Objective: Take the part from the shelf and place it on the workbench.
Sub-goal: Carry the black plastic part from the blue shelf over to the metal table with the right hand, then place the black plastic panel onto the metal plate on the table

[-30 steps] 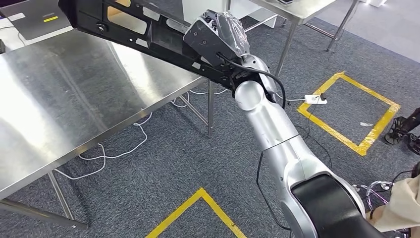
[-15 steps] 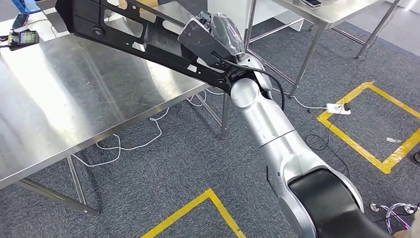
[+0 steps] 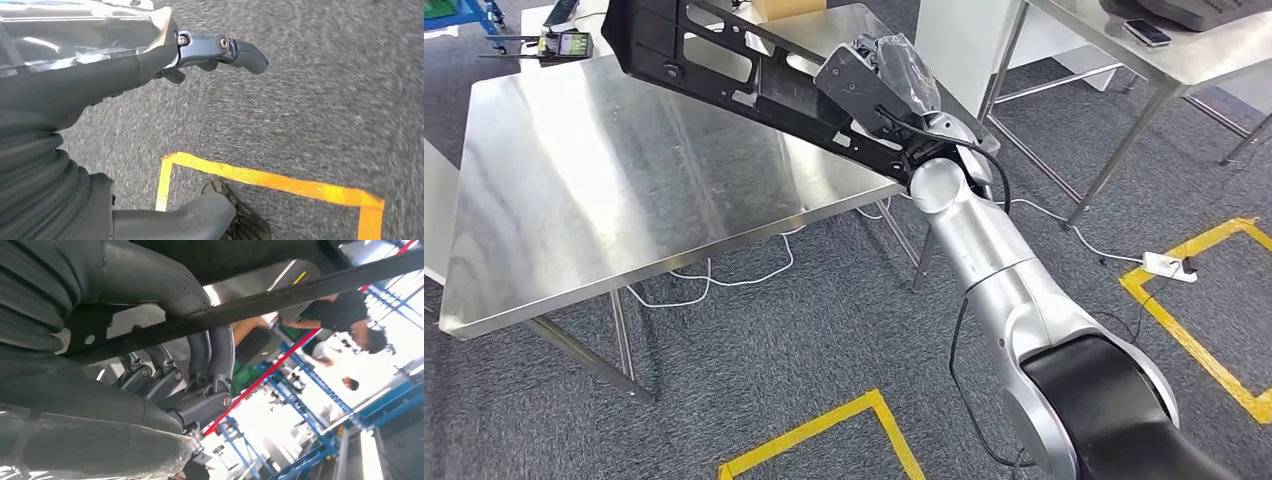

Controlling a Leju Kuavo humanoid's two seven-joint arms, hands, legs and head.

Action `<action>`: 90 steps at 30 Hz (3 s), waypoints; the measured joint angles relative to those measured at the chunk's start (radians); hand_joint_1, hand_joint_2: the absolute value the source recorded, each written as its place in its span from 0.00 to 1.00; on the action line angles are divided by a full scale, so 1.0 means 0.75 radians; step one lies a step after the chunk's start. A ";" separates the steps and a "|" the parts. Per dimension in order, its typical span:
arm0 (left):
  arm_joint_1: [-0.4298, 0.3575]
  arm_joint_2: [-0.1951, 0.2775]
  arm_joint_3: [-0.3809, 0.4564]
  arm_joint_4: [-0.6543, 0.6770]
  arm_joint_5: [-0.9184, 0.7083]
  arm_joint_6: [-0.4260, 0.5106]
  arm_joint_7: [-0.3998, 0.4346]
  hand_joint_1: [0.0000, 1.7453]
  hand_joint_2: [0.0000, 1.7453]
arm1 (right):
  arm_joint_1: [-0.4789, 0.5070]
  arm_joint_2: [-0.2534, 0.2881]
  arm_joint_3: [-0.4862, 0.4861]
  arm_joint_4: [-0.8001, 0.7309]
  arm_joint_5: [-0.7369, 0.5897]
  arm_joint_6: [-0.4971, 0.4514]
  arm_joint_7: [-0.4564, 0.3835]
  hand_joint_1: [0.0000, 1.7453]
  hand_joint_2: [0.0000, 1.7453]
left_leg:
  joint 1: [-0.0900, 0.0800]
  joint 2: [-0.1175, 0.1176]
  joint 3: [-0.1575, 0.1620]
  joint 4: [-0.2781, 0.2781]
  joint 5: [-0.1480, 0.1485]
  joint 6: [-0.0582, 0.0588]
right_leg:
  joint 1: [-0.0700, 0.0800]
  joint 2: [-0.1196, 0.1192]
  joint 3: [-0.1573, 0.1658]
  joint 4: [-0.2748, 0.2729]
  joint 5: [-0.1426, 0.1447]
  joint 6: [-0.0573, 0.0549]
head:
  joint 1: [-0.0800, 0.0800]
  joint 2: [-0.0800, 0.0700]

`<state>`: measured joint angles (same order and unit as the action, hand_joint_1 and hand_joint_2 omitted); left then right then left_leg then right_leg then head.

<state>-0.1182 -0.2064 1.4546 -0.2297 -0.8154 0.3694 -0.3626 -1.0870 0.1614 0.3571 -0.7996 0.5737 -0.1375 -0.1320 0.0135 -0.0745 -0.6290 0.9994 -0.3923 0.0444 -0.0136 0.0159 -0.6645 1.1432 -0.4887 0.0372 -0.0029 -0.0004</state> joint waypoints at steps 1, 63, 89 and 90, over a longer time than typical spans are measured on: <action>0.000 0.000 0.000 0.000 0.001 0.001 0.002 0.00 1.00 | -0.004 0.001 0.000 0.005 0.001 -0.002 -0.002 1.00 1.00 | -0.002 -0.013 -0.003 0.006 -0.003 -0.006 | -0.004 0.016 0.038 -0.084 0.034 0.003 | -0.001 0.000; -0.004 0.000 0.020 0.025 0.050 -0.088 0.146 0.00 1.00 | -0.036 0.015 0.035 0.097 0.117 -0.032 0.017 1.00 1.00 | -0.007 0.072 0.009 0.014 -0.032 -0.035 | -0.004 -0.016 0.068 -0.165 0.075 -0.018 | -0.009 0.000; -0.007 0.140 0.024 0.033 0.071 -0.169 0.209 0.00 1.00 | -0.031 -0.025 0.071 0.065 0.070 0.025 0.002 1.00 1.00 | 0.043 0.096 -0.122 0.337 -0.208 -0.073 | -0.026 -0.002 0.056 -0.126 0.051 -0.025 | -0.010 0.000; -0.006 0.140 0.024 0.033 0.071 -0.169 0.211 0.00 1.00 | -0.030 -0.025 0.072 0.065 0.069 0.027 0.002 1.00 1.00 | 0.040 0.096 -0.163 0.396 -0.216 -0.067 | -0.019 -0.002 0.059 -0.126 0.047 -0.030 | -0.010 0.000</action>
<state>-0.1228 -0.1014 1.4725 -0.2049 -0.7621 0.2424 -0.2046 -1.1092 0.1426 0.4107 -0.7511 0.6255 -0.1172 -0.1308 0.0437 -0.0027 -0.7515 1.2964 -0.5544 -0.0061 -0.0277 0.0142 -0.6203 1.0491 -0.4532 0.0146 -0.0103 -0.0004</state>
